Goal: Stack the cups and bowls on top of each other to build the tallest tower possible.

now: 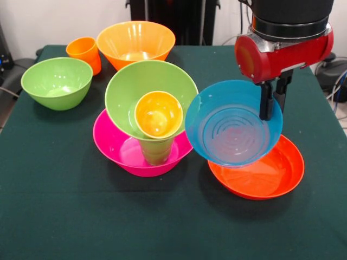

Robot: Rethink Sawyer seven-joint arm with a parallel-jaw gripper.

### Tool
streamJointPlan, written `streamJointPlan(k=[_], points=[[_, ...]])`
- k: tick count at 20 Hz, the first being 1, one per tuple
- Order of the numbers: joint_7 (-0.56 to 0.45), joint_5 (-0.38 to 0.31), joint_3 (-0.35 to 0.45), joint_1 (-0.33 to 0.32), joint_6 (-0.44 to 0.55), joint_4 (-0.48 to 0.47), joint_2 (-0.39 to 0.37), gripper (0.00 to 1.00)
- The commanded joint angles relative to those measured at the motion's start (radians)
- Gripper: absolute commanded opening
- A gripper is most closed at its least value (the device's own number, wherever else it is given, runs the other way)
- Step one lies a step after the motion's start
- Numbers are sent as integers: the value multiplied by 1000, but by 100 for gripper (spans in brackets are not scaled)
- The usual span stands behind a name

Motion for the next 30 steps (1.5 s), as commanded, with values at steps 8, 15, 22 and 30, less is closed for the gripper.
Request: streamJointPlan(k=[8, 15, 22, 30], points=[[-446, -73, 71, -20, 149, -92, 30, 0], [-466, -97, 47, -12, 203, -124, 38, 0], [-449, -88, 15, -58, 154, -35, -8, 0], [-445, -86, 15, -99, 127, 24, -31, 0]])
